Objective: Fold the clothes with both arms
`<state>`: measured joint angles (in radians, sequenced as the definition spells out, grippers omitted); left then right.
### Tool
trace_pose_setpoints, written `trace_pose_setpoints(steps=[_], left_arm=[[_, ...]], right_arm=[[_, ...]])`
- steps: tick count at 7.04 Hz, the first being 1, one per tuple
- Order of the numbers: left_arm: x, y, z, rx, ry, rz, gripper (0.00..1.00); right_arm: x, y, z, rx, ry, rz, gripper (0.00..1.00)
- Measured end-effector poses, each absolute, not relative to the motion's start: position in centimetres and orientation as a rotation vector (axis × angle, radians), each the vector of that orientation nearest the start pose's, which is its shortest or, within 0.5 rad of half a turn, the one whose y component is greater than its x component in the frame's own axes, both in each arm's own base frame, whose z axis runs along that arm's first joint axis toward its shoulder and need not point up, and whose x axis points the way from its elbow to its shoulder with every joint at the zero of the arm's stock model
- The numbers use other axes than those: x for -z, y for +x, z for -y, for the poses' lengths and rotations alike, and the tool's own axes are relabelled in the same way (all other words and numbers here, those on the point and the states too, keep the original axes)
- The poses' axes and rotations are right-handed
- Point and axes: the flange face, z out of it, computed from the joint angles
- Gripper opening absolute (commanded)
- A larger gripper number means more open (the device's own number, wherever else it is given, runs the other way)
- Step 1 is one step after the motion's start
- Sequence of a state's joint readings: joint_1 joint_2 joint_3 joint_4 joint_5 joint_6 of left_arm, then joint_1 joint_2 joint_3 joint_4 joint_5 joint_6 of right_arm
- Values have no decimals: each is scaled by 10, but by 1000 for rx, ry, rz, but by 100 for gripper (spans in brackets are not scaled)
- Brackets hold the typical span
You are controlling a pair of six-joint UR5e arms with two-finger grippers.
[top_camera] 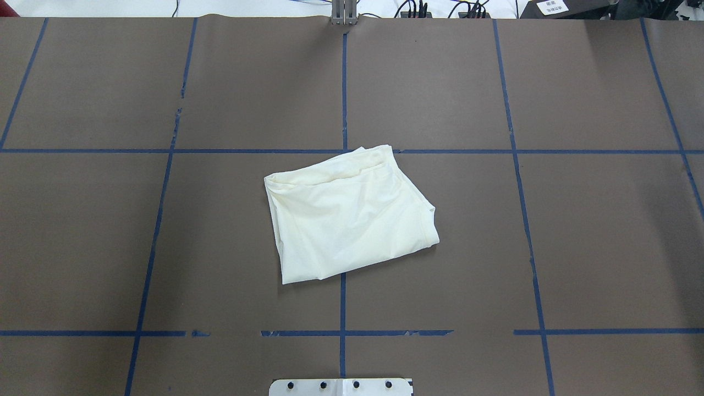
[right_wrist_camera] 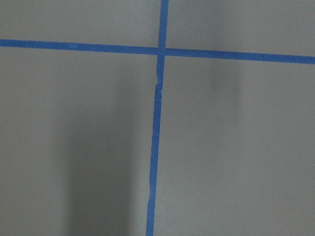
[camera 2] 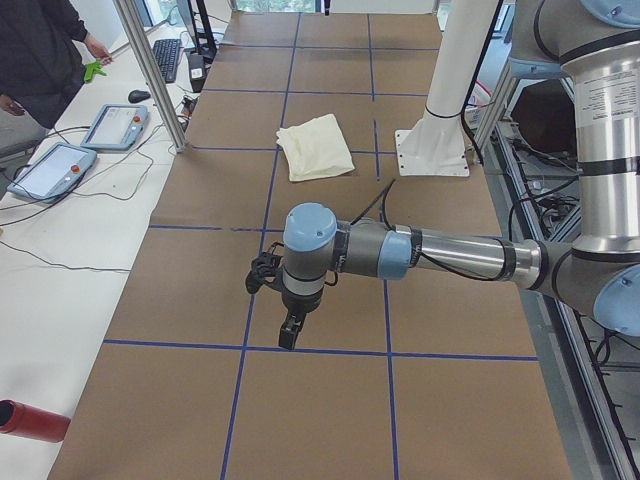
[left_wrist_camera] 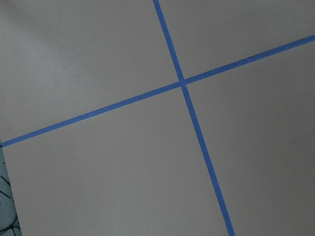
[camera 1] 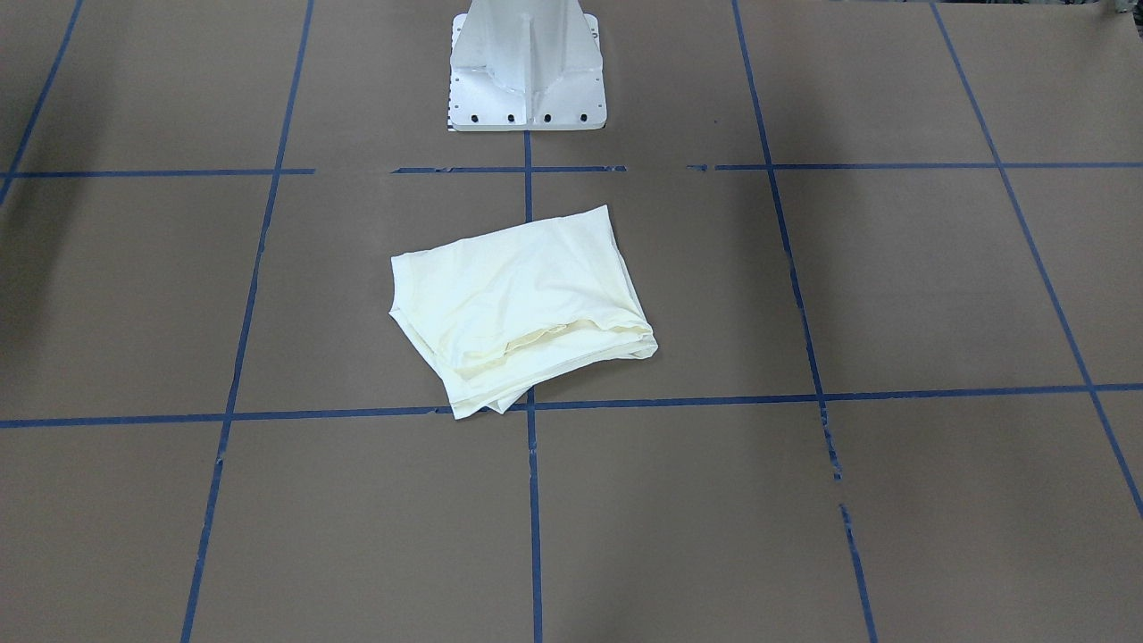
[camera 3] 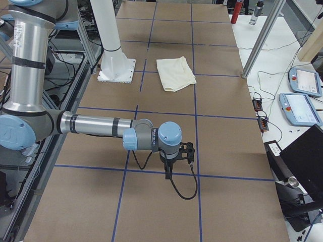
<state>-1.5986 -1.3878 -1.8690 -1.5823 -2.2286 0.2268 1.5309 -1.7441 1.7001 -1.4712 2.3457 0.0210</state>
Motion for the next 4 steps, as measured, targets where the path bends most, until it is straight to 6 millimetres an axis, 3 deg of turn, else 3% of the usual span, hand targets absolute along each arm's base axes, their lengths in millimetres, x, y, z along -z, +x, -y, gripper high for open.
trace_pose_setpoints(steps=[4], left_arm=[[-616,-77,403,-223,175,-742,100]], right_arm=[[-660,48,423,36,22,765,100]])
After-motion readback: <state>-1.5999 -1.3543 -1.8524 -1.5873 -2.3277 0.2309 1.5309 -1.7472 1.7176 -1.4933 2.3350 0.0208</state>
